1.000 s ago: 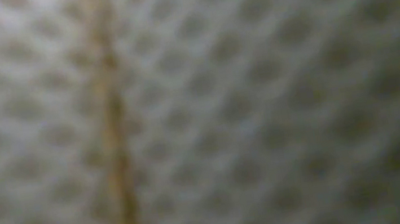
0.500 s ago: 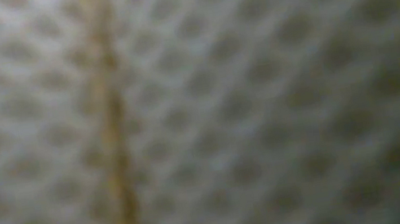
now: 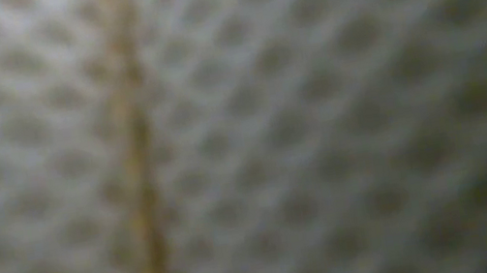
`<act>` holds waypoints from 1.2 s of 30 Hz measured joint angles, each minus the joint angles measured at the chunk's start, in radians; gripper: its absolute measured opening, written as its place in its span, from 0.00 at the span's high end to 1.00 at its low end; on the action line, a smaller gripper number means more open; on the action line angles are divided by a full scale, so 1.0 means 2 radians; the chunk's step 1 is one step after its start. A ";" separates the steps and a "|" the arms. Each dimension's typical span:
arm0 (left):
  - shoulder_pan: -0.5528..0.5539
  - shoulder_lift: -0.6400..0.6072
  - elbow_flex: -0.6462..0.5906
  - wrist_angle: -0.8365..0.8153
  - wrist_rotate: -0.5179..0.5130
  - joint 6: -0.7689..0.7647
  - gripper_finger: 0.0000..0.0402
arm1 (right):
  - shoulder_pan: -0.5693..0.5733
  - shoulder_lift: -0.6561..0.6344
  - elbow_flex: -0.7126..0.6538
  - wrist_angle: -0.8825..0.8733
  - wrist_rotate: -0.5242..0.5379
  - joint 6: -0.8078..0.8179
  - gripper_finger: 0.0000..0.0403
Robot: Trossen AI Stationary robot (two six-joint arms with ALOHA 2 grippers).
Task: Sort clothes
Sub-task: Put the black shorts into the brown basket
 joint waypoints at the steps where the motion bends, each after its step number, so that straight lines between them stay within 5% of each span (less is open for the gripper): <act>1: -0.003 0.000 0.000 0.000 0.000 -0.001 0.42 | 0.000 0.009 0.014 -0.021 0.000 0.002 0.97; 9: -0.026 0.000 -0.022 0.000 0.000 -0.033 0.42 | 0.000 0.072 0.102 -0.220 0.000 0.068 0.97; 16: -0.040 0.000 -0.061 0.000 0.000 -0.081 0.42 | 0.000 0.076 0.103 -0.323 -0.001 0.121 0.97; 26: -0.047 -0.001 -0.125 0.000 0.005 -0.141 0.42 | 0.000 0.026 0.068 -0.336 -0.013 0.160 0.97; 36: -0.068 -0.002 -0.193 0.000 0.075 -0.237 0.42 | 0.000 -0.010 0.020 -0.332 -0.013 0.187 0.97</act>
